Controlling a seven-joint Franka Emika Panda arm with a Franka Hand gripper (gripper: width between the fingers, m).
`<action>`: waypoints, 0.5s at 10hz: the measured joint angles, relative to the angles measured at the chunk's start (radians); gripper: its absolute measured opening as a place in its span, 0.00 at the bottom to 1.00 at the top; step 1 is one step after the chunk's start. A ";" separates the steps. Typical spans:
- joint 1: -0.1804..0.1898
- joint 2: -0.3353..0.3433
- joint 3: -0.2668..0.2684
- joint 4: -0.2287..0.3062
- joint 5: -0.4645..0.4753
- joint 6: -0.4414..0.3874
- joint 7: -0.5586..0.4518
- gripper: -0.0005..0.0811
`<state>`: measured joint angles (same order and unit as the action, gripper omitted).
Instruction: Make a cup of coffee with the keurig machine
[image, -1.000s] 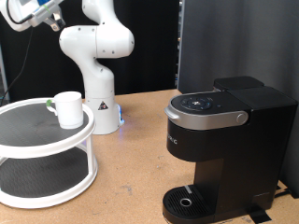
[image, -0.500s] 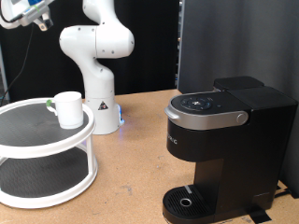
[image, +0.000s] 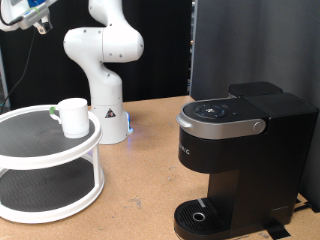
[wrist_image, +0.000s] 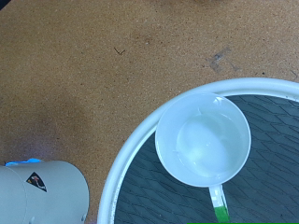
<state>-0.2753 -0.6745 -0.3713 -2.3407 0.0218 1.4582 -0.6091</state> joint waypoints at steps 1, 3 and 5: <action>0.001 0.000 0.002 -0.003 -0.018 0.003 -0.015 0.01; 0.001 -0.002 0.010 -0.032 -0.073 0.067 -0.068 0.01; 0.001 -0.015 0.017 -0.081 -0.075 0.168 -0.072 0.01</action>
<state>-0.2741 -0.6890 -0.3542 -2.4222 -0.0534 1.6265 -0.6812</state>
